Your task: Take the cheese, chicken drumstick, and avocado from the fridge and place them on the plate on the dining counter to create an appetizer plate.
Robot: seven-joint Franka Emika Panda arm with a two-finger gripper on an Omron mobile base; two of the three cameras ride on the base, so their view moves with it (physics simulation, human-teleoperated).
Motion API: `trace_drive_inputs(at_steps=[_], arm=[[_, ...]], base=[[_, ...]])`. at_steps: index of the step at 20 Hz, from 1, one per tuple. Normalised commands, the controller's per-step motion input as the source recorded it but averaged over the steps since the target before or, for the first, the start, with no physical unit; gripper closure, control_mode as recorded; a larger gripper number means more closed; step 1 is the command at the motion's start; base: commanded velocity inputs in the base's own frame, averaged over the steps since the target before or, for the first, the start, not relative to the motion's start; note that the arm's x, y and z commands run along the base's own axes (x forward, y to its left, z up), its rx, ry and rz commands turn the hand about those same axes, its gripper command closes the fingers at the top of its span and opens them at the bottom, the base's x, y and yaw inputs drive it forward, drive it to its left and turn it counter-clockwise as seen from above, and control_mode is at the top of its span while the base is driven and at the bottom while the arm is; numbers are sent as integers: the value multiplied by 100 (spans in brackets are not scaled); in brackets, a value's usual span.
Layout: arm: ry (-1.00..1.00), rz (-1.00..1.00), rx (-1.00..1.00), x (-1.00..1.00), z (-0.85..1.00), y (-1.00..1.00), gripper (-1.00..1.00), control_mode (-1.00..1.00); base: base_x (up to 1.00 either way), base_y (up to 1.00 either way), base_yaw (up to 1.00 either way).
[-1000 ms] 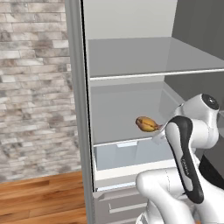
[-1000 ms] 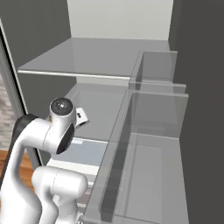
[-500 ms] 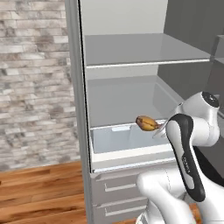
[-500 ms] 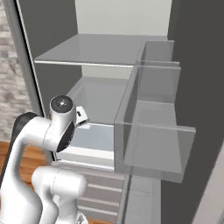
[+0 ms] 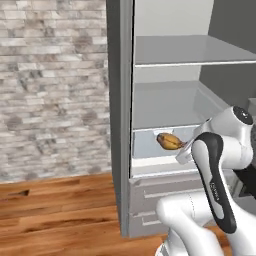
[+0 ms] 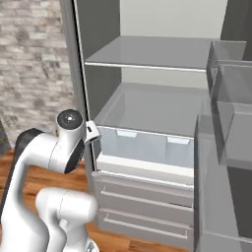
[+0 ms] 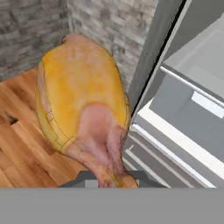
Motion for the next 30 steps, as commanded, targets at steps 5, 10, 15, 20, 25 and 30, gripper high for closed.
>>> trace_drive_inputs(at_steps=[5, 10, 15, 20, 25, 30], arm=[[0, 0, 0, 0, 0, 0, 100, 100], [0, 0, 0, 0, 0, 0, 100, 100], [0, 0, 0, 0, 0, 0, 100, 100], [0, 0, 0, 0, 0, 0, 100, 100], [0, 0, 0, 0, 0, 0, 100, 100], [0, 0, 0, 0, 0, 0, 100, 100]], base=[[-2, 36, 60], [-3, 8, 69], [0, 8, 73], [2, 18, 81], [16, 18, 85], [39, 4, 84]])
